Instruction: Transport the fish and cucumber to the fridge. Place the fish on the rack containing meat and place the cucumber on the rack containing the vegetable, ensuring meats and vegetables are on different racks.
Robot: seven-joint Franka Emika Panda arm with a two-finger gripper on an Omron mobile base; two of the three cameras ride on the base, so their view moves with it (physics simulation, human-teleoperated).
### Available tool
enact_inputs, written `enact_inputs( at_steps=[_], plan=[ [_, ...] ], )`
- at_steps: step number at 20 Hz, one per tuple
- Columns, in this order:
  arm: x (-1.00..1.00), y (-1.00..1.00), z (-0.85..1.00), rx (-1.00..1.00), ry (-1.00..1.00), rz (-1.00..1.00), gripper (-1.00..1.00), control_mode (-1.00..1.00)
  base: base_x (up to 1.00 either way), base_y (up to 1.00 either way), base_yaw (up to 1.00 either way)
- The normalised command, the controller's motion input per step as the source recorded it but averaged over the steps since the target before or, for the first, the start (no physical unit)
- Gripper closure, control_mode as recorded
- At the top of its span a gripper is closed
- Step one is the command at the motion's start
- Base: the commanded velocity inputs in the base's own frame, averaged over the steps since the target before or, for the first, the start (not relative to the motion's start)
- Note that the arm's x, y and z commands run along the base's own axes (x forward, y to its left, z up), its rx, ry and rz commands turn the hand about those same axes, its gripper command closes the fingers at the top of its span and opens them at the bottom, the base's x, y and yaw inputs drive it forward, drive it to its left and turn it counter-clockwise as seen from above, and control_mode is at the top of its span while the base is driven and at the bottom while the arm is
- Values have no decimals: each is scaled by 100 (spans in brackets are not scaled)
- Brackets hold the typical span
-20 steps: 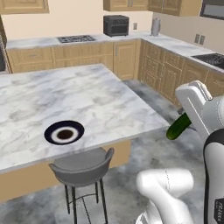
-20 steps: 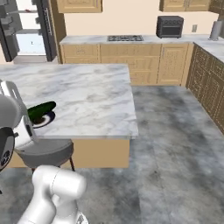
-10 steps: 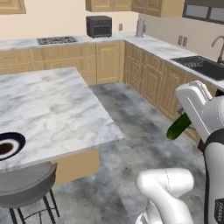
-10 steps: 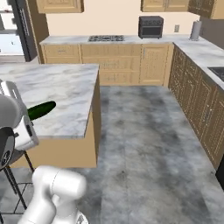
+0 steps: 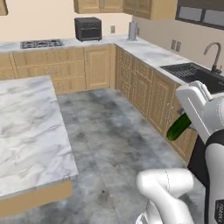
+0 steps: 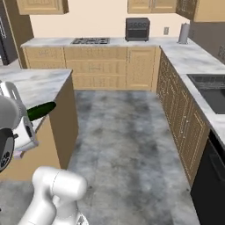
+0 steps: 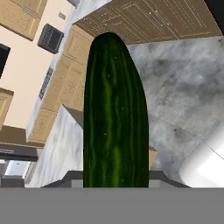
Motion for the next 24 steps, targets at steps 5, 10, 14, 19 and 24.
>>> enact_inputs(
  at_steps=[5,10,14,19,24],
  plan=[
    [0,0,0,0,0,0,100,100,100,-100,9],
    [0,0,0,0,0,0,100,100,100,-44,5],
    [0,0,0,0,0,0,100,100,100,1,0],
    [0,0,0,0,0,0,100,100,100,0,1],
    [0,0,0,0,0,0,100,100,100,0,4]
  ],
)
